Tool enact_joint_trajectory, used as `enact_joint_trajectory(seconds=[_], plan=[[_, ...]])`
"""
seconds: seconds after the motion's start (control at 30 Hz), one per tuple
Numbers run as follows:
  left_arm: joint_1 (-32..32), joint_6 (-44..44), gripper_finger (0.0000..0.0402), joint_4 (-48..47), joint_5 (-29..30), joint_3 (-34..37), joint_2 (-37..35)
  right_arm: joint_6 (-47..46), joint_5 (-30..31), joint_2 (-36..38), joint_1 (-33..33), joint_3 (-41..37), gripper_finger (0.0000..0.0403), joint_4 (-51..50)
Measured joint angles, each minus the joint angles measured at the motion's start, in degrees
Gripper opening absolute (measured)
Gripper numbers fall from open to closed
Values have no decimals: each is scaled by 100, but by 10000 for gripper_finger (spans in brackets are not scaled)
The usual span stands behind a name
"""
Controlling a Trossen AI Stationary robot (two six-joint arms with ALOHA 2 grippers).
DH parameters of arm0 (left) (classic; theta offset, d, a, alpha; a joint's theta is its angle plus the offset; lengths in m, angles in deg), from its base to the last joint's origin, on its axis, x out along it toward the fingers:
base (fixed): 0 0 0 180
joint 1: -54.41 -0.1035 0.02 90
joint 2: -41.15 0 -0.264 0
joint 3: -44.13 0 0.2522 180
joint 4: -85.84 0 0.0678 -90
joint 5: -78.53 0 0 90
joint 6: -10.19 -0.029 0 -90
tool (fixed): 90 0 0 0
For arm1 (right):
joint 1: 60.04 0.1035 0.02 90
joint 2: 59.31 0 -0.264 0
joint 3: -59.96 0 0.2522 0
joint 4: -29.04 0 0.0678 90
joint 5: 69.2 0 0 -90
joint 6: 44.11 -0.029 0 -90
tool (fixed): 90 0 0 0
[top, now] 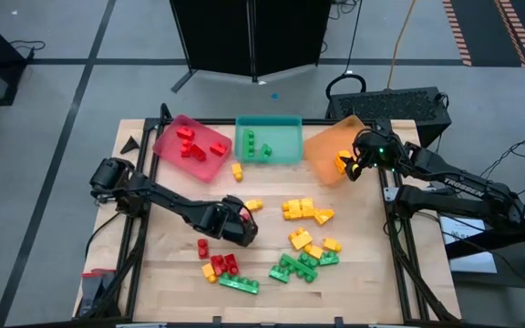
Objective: Sort blocks
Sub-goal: Put the red game piece into the red bin
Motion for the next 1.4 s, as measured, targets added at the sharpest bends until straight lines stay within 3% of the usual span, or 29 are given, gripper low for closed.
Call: enact_joint_trajectory(seconds=[0.17, 0.87, 1.1, 1.2, 1.37, 1.4], plan=[[0, 427, 283, 53, 5, 0, 79, 50, 2, 0, 0, 0, 315, -1], [-38, 760, 283, 763, -142, -111, 1361, 66, 4, 2, 1, 0, 315, -8], [-51, 1056, 279, 754, -137, -71, 1226, 66, 4, 2, 0, 0, 315, -7], [-68, 1081, 248, 752, -122, -55, 1128, 87, 4, 2, 0, 0, 315, -5], [-87, 1098, 131, 816, -134, -62, 1046, 151, 9, 2, 0, 0, 315, -7], [-82, 1095, 130, 826, -139, -60, 1009, 151, 8, 2, 1, 0, 315, -7]])
